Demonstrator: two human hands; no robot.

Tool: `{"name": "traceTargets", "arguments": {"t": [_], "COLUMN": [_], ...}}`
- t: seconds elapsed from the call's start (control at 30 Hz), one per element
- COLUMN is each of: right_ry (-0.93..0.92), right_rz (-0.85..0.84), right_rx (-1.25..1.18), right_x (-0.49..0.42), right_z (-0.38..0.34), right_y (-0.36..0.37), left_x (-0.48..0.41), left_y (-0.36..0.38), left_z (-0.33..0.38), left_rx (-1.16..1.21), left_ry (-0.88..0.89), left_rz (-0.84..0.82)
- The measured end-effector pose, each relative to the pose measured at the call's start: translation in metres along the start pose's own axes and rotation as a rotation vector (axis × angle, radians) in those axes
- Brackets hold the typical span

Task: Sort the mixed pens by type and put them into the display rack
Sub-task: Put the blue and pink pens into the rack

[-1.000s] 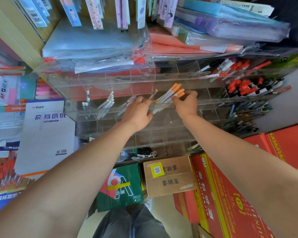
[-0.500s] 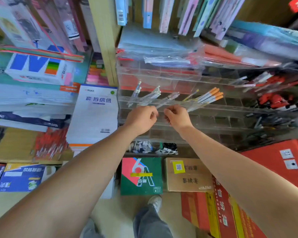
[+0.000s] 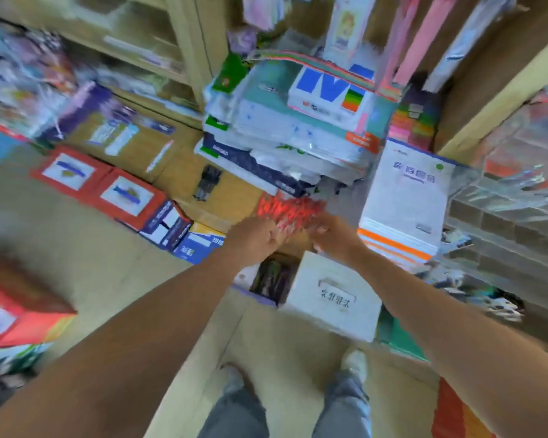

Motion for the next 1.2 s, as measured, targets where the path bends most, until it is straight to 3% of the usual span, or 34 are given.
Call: {"name": "traceTargets", "arguments": {"t": [0.1, 0.37, 0.77, 1.03, 1.2], "right_ry": [-0.078, -0.208, -0.215, -0.190, -0.049], "right_rz": [-0.075, -0.248, -0.382, -0.370, -0.289], "right_rx": [0.049, 0.193, 0.226, 0.205, 0.158], "right_x": [-0.006, -0.067, -0.244, -0.344, -0.406], "right_z": [-0.048, -0.142, -0.266, -0.333, -0.354], "right_y": [0.066, 0.200, 0.354, 0.444, 0.502], "left_x": [0.016, 0.013, -0.107, -0.200, -0.265], "left_y": [-0.013, -0.025, -0.068, -0.092, -0.096], "left_z": [-0.084, -0.249, -0.457, -0.591, -0.672], "left_rx": [-0.060, 0.066, 0.097, 0.078, 0.087], "left_ry": [-0.090, -0.293, -0.425, -0.457, -0.422], "left_rz": [-0.035, 0.014, 0.018, 0.049, 0.032]}}
Point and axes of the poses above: each hand's wrist, its own x-axis away from the middle knuckle, its own y-axis out of the palm, z = x × y, the point moved 2 cm from there along -x, towards the middle knuckle, and after that the axes turned 11 degrees about z, right-handed, at the moved point
